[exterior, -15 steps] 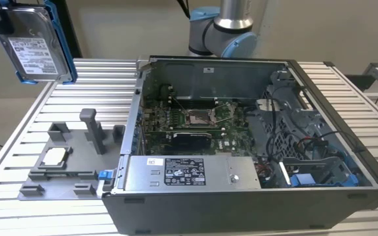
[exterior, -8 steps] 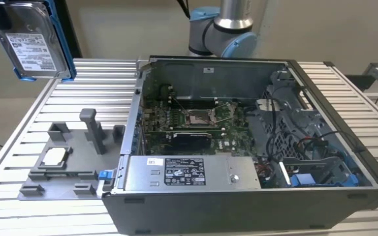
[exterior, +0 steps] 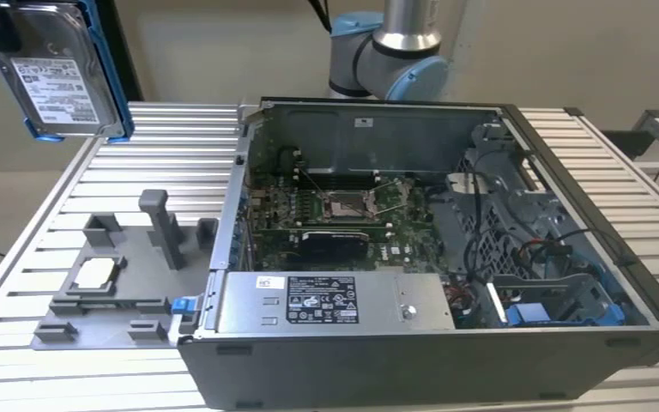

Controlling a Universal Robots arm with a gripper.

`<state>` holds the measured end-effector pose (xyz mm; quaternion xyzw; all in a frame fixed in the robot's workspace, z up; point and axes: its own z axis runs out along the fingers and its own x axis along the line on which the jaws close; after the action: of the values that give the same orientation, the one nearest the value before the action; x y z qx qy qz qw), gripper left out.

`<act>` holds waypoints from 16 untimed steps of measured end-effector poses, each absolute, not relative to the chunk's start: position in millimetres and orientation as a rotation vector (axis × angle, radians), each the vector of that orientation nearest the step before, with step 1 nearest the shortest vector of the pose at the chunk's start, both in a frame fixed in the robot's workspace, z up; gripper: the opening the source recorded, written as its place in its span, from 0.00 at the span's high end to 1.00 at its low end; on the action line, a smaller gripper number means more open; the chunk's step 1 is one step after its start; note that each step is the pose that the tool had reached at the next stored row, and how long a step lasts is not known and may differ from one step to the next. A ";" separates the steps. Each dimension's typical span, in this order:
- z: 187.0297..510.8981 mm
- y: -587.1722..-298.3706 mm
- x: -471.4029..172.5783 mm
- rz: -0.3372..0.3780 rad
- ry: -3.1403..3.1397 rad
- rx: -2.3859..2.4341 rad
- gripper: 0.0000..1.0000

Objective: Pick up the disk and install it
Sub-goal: 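Pick up the disk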

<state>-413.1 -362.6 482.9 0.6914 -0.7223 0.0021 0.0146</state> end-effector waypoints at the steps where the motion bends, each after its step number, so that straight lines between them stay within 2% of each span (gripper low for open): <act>1: 482.8 -362.6 -411.6 0.006 -2.248 2.152 1.00; 16: 482.8 -362.7 -379.6 -0.009 -2.241 2.145 1.00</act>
<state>-379.6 -362.7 482.8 0.6915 -0.7221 -0.0028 0.0197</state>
